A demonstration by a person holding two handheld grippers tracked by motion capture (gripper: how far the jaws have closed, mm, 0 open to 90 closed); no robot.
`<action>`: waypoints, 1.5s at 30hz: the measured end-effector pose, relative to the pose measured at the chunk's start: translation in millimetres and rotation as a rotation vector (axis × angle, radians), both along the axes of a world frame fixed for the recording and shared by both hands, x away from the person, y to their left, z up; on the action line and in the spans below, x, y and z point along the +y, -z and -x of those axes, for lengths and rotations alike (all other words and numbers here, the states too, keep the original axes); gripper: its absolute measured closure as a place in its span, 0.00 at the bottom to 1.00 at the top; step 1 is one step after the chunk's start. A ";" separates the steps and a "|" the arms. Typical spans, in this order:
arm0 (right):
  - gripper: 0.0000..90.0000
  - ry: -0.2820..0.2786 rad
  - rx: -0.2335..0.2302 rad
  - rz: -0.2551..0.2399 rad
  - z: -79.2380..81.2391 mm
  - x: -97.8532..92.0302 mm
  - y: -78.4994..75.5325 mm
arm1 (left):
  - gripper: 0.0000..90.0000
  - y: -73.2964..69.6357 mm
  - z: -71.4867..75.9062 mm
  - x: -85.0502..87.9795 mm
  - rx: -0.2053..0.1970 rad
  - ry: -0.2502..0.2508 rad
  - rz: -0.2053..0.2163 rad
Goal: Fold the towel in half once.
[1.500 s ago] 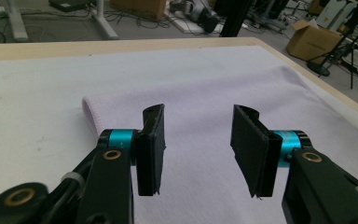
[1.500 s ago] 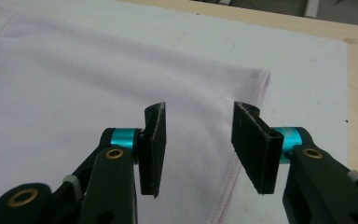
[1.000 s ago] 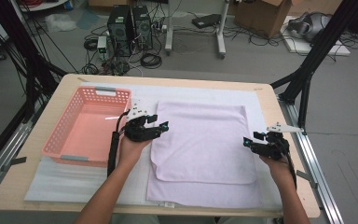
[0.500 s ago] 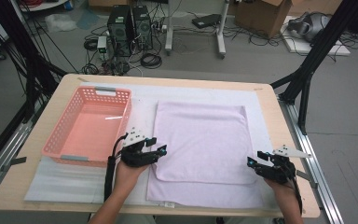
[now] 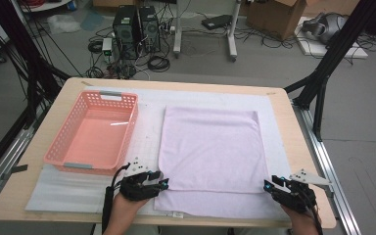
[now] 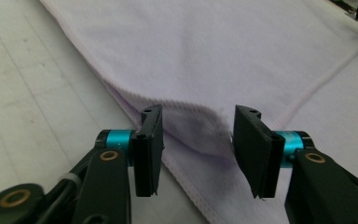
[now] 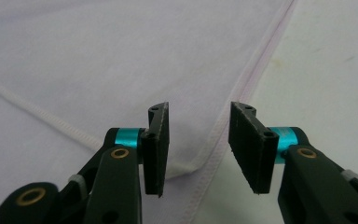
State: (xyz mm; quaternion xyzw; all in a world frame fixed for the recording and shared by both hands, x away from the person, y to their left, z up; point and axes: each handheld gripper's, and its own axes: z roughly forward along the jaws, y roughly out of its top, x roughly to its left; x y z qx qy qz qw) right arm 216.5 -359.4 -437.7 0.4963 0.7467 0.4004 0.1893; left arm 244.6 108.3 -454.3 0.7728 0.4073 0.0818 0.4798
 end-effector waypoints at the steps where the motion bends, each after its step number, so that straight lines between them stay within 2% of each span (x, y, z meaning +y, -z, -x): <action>1: 0.67 -0.009 0.006 0.015 4.4 4.4 -0.1 | 0.68 2.2 4.4 -0.7 0.001 0.001 -0.005; 4: 0.70 -0.014 0.027 0.029 7.9 9.6 0.0 | 0.80 1.3 6.2 -2.1 0.003 -0.008 -0.024; 5: 0.72 -0.012 0.037 0.043 8.1 11.2 0.9 | 0.82 1.3 6.2 -2.1 0.003 -0.008 -0.024; 6: 0.74 -0.012 0.052 0.062 7.7 12.8 2.7 | 0.90 1.0 7.2 -3.3 0.001 -0.015 -0.042; 8: 0.78 -0.007 0.063 0.084 7.0 13.4 4.4 | 0.94 0.2 8.0 -3.7 0.002 -0.020 -0.039; 10: 0.89 0.002 0.063 0.095 6.8 12.4 3.7 | 0.95 -0.6 8.7 -2.8 -0.005 -0.019 -0.036; 12: 0.94 0.004 0.057 0.110 7.5 11.8 4.2 | 0.95 -1.2 9.1 -0.8 -0.007 -0.019 -0.020; 14: 0.99 -0.005 0.059 0.099 7.3 10.4 4.1 | 0.95 -2.0 9.7 1.2 -0.013 -0.020 -0.006; 20: 0.99 -0.004 0.056 0.069 8.7 6.3 2.6 | 0.95 -1.9 11.9 4.0 -0.013 -0.020 0.026; 24: 0.78 0.029 0.022 0.025 11.6 2.1 -4.3 | 0.95 -1.8 12.1 5.3 -0.009 -0.023 0.040; 26: 0.74 0.027 0.026 0.025 11.5 2.8 -3.3 | 0.96 -1.4 12.3 5.5 -0.006 -0.021 0.039; 29: 0.74 0.008 0.058 0.062 9.7 8.3 1.6 | 0.96 -1.0 13.0 5.7 -0.005 -0.017 0.038; 31: 0.79 0.000 0.072 0.102 8.6 11.7 4.5 | 0.96 -0.9 13.1 5.9 -0.003 -0.016 0.041; 33: 0.92 -0.012 0.077 0.102 8.0 12.5 4.3 | 0.96 -0.8 13.5 6.9 -0.005 -0.014 0.041; 35: 0.95 -0.020 0.070 0.114 8.4 14.4 4.2 | 0.96 -0.6 14.1 7.2 -0.004 -0.016 0.045; 38: 0.96 -0.016 0.071 0.107 8.5 13.9 4.0 | 0.96 -0.9 15.1 8.0 -0.005 -0.017 0.051; 42: 0.96 -0.007 0.072 0.071 13.1 9.8 0.8 | 0.96 -2.4 19.4 12.2 -0.004 -0.012 0.087; 44: 0.96 -0.014 0.070 0.060 16.8 7.9 -1.1 | 0.96 -2.4 21.1 12.8 -0.003 -0.012 0.091; 45: 0.96 -0.010 0.069 0.052 19.4 7.6 -2.4 | 0.97 -2.5 25.9 13.5 0.001 -0.010 0.101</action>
